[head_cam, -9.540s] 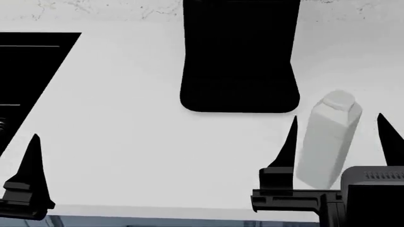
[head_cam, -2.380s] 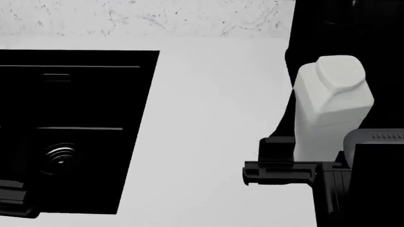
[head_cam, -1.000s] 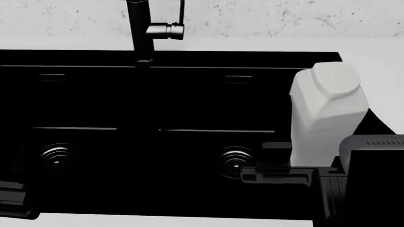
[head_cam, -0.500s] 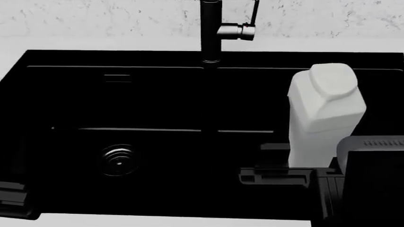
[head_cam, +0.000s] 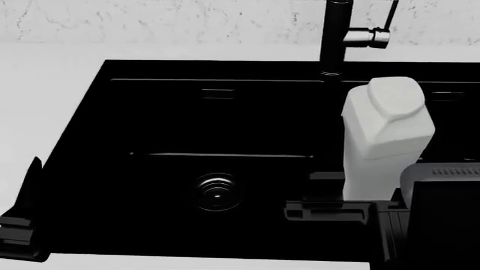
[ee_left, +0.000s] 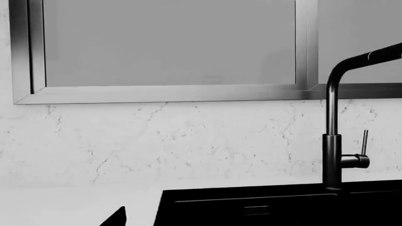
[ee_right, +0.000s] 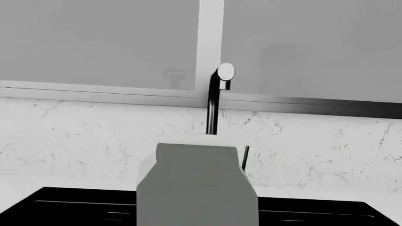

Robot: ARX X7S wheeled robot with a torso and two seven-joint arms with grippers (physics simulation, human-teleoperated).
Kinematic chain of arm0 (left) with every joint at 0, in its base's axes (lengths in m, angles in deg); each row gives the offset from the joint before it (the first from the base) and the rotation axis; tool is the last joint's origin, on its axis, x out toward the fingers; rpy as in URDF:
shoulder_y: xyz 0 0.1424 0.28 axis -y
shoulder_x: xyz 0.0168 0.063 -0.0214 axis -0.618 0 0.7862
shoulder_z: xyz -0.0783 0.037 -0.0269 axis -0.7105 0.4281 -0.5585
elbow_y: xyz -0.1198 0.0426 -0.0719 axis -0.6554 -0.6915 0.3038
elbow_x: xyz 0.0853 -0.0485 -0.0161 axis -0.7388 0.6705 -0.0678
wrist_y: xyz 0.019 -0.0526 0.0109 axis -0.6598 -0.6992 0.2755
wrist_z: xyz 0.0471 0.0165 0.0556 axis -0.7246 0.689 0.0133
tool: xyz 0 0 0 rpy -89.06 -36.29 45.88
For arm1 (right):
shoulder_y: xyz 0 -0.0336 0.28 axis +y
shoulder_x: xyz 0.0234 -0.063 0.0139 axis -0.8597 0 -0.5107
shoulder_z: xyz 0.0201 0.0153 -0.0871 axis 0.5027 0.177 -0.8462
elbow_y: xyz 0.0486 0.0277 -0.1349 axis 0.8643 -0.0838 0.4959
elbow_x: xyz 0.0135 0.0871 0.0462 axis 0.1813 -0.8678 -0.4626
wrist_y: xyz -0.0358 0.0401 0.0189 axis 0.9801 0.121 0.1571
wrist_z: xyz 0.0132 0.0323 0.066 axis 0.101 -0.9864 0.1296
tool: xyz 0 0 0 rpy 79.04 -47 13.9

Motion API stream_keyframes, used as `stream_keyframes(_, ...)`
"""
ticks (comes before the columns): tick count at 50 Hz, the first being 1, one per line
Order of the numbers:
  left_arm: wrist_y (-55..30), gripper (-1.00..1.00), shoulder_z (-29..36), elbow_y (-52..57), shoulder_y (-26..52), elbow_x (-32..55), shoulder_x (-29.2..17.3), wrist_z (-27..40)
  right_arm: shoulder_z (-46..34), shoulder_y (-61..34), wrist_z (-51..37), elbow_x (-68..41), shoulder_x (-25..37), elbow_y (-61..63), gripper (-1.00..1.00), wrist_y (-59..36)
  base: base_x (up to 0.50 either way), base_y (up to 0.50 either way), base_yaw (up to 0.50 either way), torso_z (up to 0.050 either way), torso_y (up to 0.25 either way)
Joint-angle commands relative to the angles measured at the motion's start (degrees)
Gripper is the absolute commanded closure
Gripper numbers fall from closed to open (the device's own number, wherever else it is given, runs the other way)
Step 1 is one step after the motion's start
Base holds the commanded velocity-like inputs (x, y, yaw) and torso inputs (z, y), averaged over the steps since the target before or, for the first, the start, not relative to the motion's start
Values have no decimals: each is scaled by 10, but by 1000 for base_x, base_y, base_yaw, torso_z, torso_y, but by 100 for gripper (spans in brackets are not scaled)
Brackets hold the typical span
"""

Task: Place the eggs and milk next to the bowl.

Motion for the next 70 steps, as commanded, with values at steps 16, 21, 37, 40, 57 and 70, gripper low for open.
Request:
stream_keyframes(16,1,-100,-2,4,-2,2,-3,2,3,-10,0,13,2,9,100,-11,0,500,0,1,1)
stream_keyframes(21,0,-100,-3,7,-2,3,-5,3,2,-13,-2,10,2,11,100,-12,0,500,0,0,2)
stream_keyframes(37,-4,-100,3,6,6,1,-2,2,10,-10,-6,1,11,15,100,-12,0,500,0,0,1)
stream_keyframes(40,-5,-100,3,7,8,1,-2,3,10,-10,-7,1,12,16,100,-12,0,500,0,0,0)
stream_keyframes(57,2,-100,-1,8,-3,1,-7,3,5,-11,-9,1,11,17,100,-12,0,500,0,1,1)
stream_keyframes(70,0,-100,-1,9,0,2,-7,4,2,-15,-9,1,11,15,100,-12,0,500,0,0,1)
